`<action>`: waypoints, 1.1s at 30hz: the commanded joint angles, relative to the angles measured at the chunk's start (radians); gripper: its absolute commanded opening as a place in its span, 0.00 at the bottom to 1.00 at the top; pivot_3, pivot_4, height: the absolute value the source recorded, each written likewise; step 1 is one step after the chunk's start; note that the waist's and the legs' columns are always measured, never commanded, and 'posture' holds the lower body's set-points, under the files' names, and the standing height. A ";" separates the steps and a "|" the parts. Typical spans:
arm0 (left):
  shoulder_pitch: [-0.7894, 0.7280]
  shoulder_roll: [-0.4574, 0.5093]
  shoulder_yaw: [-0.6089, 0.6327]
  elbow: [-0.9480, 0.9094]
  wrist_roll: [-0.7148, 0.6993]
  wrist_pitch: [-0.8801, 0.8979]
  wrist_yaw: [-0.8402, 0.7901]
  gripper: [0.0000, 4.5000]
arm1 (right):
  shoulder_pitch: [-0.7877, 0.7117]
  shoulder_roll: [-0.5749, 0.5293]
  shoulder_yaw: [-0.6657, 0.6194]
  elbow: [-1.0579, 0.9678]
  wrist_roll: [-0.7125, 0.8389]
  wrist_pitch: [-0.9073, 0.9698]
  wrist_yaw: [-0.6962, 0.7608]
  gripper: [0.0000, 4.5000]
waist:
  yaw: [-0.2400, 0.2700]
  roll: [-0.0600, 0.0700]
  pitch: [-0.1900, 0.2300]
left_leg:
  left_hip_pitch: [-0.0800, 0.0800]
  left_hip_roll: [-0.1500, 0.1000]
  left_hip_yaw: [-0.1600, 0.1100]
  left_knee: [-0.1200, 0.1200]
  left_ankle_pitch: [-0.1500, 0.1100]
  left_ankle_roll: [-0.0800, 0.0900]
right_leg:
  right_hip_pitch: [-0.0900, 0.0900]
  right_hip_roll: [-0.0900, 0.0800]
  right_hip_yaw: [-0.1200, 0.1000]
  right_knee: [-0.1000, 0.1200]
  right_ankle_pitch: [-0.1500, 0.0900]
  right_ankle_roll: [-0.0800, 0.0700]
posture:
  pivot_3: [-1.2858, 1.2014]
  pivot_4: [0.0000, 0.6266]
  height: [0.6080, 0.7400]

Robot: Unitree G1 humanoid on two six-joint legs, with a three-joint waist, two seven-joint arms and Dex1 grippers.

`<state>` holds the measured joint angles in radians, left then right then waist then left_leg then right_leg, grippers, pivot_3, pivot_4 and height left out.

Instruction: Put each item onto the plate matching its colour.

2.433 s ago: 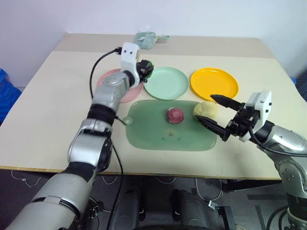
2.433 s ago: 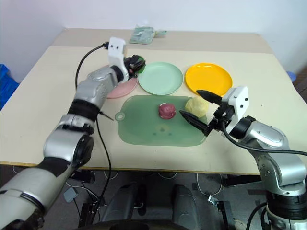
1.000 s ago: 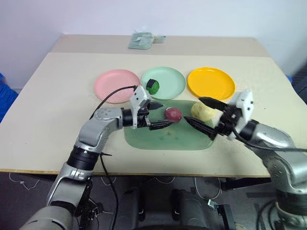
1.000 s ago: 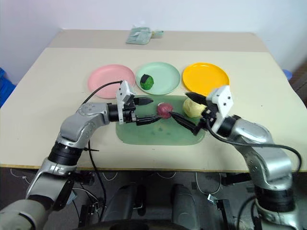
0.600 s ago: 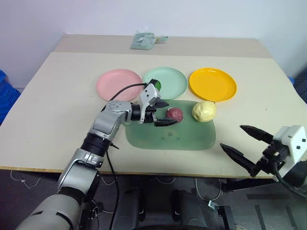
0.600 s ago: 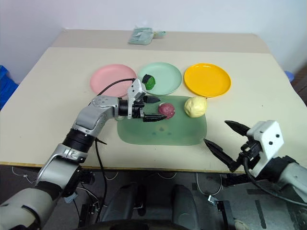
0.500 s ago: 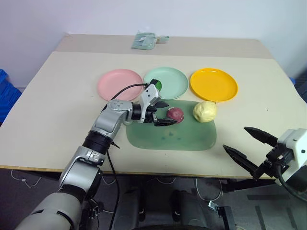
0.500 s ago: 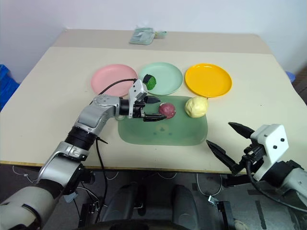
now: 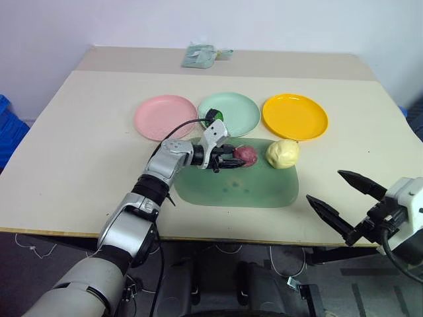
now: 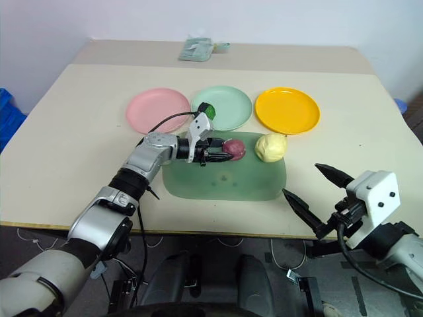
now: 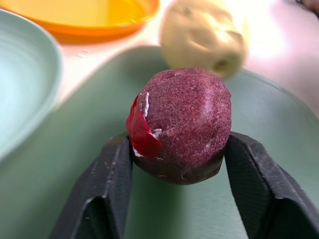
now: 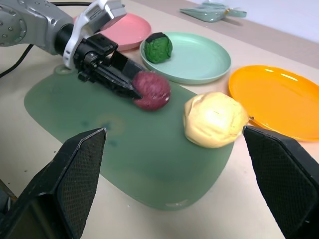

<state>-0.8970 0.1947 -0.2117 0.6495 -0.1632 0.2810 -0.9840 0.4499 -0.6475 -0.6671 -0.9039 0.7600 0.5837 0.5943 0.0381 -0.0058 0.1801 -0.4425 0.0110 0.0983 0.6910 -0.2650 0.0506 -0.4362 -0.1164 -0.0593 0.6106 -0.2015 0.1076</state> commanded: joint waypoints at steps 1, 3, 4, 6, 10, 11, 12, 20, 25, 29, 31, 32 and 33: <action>0.019 0.052 0.134 -0.142 -0.078 0.104 0.074 0.61 | -0.035 -0.013 0.033 0.013 -0.004 -0.029 0.001 1.00 | -0.002 0.000 0.000 | 0.000 0.000 0.000 0.000 0.000 0.000 | 0.000 0.000 0.000 0.000 0.000 0.000 | 0.52 0.24 1.00; 0.036 0.079 0.189 -0.196 -0.105 0.157 0.119 0.61 | -0.055 -0.016 0.051 0.024 -0.005 -0.032 0.002 1.00 | -0.002 0.000 0.000 | 0.000 0.001 0.000 0.000 0.000 0.000 | 0.000 0.000 0.000 0.001 0.000 0.000 | 0.52 0.24 1.00; 0.039 0.093 0.233 -0.203 -0.116 0.170 0.166 0.61 | -0.071 -0.022 0.067 0.036 -0.012 -0.034 0.004 1.00 | -0.002 0.000 0.000 | 0.000 0.001 0.000 0.000 0.000 0.000 | 0.000 0.000 0.000 0.001 0.000 0.000 | 0.52 0.24 1.00; 0.034 0.118 0.320 -0.179 -0.135 0.184 0.264 0.61 | -0.108 -0.032 0.105 0.063 -0.029 -0.042 0.011 1.00 | 0.000 0.000 0.000 | 0.000 0.001 0.000 0.000 0.000 0.000 | 0.000 0.000 0.000 0.001 0.000 0.000 | 0.52 0.24 1.00; 0.006 0.132 0.402 -0.093 -0.128 0.155 0.398 0.61 | -0.174 -0.050 0.160 0.111 -0.050 -0.054 0.026 1.00 | 0.004 0.000 0.000 | 0.000 0.000 0.000 0.002 0.000 0.000 | 0.001 0.000 0.000 0.001 0.000 0.000 | 0.52 0.24 1.00; -0.003 0.130 0.412 -0.072 -0.125 0.148 0.421 0.61 | -0.191 -0.055 0.171 0.125 -0.055 -0.058 0.031 1.00 | 0.006 0.000 0.000 | 0.000 0.000 -0.001 0.002 0.000 0.000 | 0.002 0.000 -0.001 0.001 0.000 0.001 | 0.52 0.24 1.00; -0.015 0.126 0.424 -0.042 -0.121 0.141 0.449 0.61 | -0.213 -0.060 0.185 0.143 -0.062 -0.061 0.036 1.00 | 0.006 0.000 0.000 | 0.000 -0.001 -0.001 0.002 0.000 0.000 | 0.002 0.000 -0.001 0.001 0.000 0.001 | 0.52 0.24 1.00; -0.015 0.109 0.453 -0.005 -0.130 0.134 0.522 0.99 | -0.393 -0.045 0.301 0.308 -0.145 -0.113 0.037 1.00 | -0.001 -0.001 0.001 | 0.000 -0.001 -0.002 0.006 -0.002 0.002 | 0.004 0.000 -0.002 0.001 0.002 0.003 | 0.52 0.24 1.00; 0.153 0.120 0.457 -0.334 -0.256 0.212 0.399 0.99 | -0.503 -0.013 0.376 0.439 -0.211 -0.135 0.012 1.00 | -0.009 -0.001 0.001 | 0.000 0.000 -0.001 0.005 -0.001 0.002 | 0.004 0.000 -0.002 0.002 0.002 0.004 | 0.52 0.24 1.00; 0.411 0.229 0.412 -0.729 -0.413 0.334 0.199 0.99 | -0.584 0.015 0.443 0.547 -0.254 -0.154 0.025 1.00 | -0.028 -0.001 0.000 | 0.000 0.000 -0.001 0.005 0.001 -0.003 | 0.003 -0.001 -0.002 0.002 0.001 0.002 | 0.52 0.24 1.00; 0.520 0.300 0.403 -0.854 -0.453 0.353 0.122 0.99 | -0.619 0.026 0.474 0.605 -0.280 -0.175 0.038 1.00 | -0.032 0.000 0.000 | 0.000 0.000 0.000 0.005 0.001 -0.003 | 0.003 -0.001 -0.002 0.002 0.000 0.000 | 0.52 0.24 1.00; 0.569 0.335 0.403 -0.904 -0.467 0.355 0.089 0.99 | -0.638 0.032 0.490 0.640 -0.294 -0.188 0.044 1.00 | -0.032 0.000 0.000 | 0.000 0.000 -0.001 0.005 0.001 -0.003 | 0.003 -0.001 -0.002 0.002 0.000 0.000 | 0.52 0.24 1.00; 0.602 0.358 0.403 -0.936 -0.478 0.357 0.072 0.99 | -0.651 0.036 0.499 0.666 -0.304 -0.200 0.050 1.00 | -0.032 0.000 0.000 | 0.000 0.000 -0.001 0.005 0.000 -0.002 | 0.003 -0.001 -0.002 0.002 0.000 0.000 | 0.52 0.24 1.00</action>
<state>-0.3090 0.5271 0.1869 -0.1998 -0.6034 0.6344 -0.8658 -0.1755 -0.6166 -0.1717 -0.2572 0.4744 0.4222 0.6313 0.0063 -0.0054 0.1802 -0.4420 0.0113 0.0977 0.6958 -0.2656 0.0494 -0.4333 -0.1178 -0.0614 0.6123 -0.2014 0.1074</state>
